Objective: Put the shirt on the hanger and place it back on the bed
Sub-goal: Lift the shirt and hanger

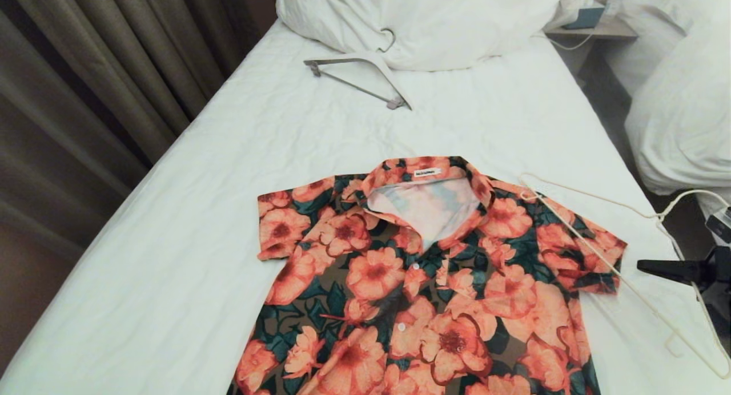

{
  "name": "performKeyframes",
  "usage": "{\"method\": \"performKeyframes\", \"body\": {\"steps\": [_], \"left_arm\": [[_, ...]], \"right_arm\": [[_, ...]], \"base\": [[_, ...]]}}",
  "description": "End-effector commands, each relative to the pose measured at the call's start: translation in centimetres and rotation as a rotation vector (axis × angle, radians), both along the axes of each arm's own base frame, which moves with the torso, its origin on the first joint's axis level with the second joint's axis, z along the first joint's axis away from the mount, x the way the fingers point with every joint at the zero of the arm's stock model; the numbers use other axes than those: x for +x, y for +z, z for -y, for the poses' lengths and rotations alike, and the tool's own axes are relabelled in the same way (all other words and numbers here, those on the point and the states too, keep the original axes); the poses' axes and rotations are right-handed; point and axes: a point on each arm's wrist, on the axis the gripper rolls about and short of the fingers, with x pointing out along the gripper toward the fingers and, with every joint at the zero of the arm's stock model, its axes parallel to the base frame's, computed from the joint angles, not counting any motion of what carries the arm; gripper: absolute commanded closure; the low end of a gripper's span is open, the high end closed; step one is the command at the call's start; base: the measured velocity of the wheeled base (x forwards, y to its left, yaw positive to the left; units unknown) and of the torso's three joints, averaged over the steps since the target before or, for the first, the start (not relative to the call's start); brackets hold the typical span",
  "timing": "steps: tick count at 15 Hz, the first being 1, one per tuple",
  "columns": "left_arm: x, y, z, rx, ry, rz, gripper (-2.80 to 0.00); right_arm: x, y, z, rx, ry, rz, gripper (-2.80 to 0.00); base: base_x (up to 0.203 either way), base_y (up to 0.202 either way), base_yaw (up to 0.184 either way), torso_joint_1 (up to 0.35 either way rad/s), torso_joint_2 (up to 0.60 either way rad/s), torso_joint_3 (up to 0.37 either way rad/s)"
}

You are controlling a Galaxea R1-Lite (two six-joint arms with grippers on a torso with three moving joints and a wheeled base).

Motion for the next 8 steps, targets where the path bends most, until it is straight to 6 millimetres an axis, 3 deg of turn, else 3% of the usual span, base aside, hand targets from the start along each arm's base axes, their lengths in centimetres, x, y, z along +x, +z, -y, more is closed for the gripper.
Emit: {"method": "performKeyframes", "body": {"steps": [1, 8], "left_arm": [[0.0, 0.0, 0.0, 0.000, 0.000, -0.002, 0.00], [0.0, 0.0, 0.0, 0.000, 0.000, -0.002, 0.00]], "right_arm": [[-0.4, 1.6, -0.4, -0.027, 0.007, 0.054, 0.00], [-0.2, 6.6, -4.8, -0.221, 0.173, 0.328, 0.00]], "base": [[0.000, 0.000, 0.000, 0.000, 0.00, 0.000], [0.000, 0.000, 0.000, 0.000, 0.00, 0.000]]}}
